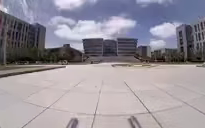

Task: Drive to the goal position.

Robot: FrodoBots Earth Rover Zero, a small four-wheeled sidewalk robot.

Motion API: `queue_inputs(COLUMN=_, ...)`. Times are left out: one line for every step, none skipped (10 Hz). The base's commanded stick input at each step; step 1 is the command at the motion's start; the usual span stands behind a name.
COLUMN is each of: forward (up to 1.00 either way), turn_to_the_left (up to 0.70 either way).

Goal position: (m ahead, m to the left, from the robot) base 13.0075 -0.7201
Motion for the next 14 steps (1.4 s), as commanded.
queue_inputs(forward=0.70, turn_to_the_left=0.00)
queue_inputs(forward=0.70, turn_to_the_left=0.00)
queue_inputs(forward=0.70, turn_to_the_left=0.00)
queue_inputs(forward=0.70, turn_to_the_left=0.00)
queue_inputs(forward=0.70, turn_to_the_left=0.00)
queue_inputs(forward=0.70, turn_to_the_left=0.00)
queue_inputs(forward=0.70, turn_to_the_left=0.00)
queue_inputs(forward=0.70, turn_to_the_left=0.00)
queue_inputs(forward=0.70, turn_to_the_left=0.00)
queue_inputs(forward=0.70, turn_to_the_left=0.00)
queue_inputs(forward=0.70, turn_to_the_left=0.00)
queue_inputs(forward=0.70, turn_to_the_left=0.00)
queue_inputs(forward=0.70, turn_to_the_left=0.00)
queue_inputs(forward=0.70, turn_to_the_left=0.00)
